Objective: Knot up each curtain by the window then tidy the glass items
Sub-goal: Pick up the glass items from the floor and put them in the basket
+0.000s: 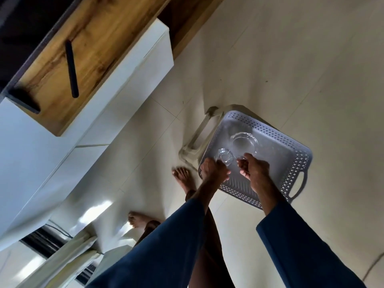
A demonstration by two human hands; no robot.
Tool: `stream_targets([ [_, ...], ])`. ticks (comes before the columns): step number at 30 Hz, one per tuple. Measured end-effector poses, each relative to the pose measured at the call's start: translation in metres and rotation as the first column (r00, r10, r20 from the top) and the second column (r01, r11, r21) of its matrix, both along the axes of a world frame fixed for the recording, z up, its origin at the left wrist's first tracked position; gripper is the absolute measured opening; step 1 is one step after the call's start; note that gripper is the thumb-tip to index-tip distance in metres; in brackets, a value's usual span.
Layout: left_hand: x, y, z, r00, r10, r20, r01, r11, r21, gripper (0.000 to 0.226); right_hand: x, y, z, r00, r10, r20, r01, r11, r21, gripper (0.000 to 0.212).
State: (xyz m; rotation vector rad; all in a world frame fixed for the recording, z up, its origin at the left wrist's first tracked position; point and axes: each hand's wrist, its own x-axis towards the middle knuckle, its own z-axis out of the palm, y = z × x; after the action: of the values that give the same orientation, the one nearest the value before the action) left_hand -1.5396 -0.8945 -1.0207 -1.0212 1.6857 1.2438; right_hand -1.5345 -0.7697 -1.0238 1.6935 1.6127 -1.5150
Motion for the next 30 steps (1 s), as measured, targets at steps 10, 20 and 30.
stream_targets([
  [10, -0.023, 0.014, -0.032, 0.993, 0.1, 0.062, -0.107, 0.988, 0.113, 0.021, -0.019, 0.012, -0.009, 0.994, -0.062, -0.092, 0.044, 0.982, -0.182, 0.03],
  [20, -0.011, -0.027, 0.029, 0.995, -0.054, -0.079, 0.063, 0.992, 0.107, 0.037, 0.021, -0.024, 0.016, 0.99, 0.086, -0.113, -0.073, 0.991, 0.11, 0.016],
  [30, 0.078, -0.23, 0.029, 0.986, 0.002, -0.169, 0.001, 1.0, 0.017, 0.021, 0.023, -0.207, 0.043, 0.554, 0.8, -0.232, -0.805, 0.585, 0.095, 0.029],
])
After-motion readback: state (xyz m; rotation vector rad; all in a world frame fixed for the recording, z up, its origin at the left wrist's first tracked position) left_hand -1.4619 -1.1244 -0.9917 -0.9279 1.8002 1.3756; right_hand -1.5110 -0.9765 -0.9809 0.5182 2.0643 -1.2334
